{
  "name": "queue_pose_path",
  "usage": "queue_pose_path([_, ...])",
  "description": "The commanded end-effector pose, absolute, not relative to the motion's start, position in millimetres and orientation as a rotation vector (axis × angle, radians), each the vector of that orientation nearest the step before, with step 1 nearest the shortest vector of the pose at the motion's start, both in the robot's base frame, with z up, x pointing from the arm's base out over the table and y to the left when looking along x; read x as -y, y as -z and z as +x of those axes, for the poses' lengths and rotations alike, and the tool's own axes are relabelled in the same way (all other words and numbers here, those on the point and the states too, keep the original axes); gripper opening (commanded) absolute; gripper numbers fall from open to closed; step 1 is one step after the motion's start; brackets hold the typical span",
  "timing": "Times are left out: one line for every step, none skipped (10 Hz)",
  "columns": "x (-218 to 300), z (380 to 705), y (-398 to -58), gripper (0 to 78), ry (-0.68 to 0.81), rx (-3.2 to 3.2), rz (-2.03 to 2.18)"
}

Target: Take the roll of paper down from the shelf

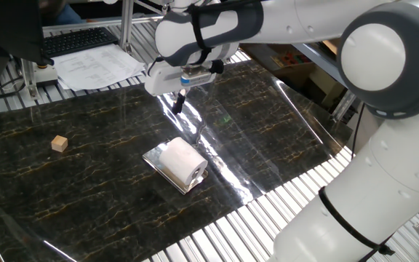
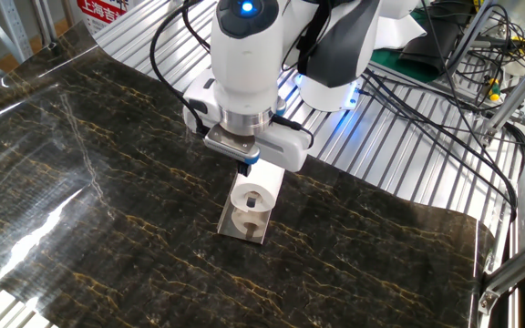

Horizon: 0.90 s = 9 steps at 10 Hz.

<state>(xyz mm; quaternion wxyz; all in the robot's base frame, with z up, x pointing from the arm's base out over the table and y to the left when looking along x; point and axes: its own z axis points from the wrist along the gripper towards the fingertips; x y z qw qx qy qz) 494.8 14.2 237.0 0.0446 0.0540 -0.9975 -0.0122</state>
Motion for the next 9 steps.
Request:
queue_pose_path([-14.0,495.3,-237.5,0.0,0.025,3.058,0.181])
queue_pose_path([-14.0,495.3,-237.5,0.0,0.024,3.058,0.18])
queue_pose_path([-14.0,495.3,-237.5,0.0,0.021,3.062,0.173])
queue_pose_path([-14.0,495.3,-237.5,0.0,0.015,3.057,0.176])
queue_pose_path([-14.0,495.3,-237.5,0.0,0.012,3.047,0.18])
queue_pose_path([-14.0,495.3,-237.5,0.0,-0.015,3.033,0.182])
queue_pose_path([-14.0,495.3,-237.5,0.0,-0.017,3.022,0.176])
queue_pose_path([-14.0,495.3,-237.5,0.0,-0.021,3.023,0.171])
queue_pose_path([-14.0,495.3,-237.5,0.0,-0.021,3.027,0.16])
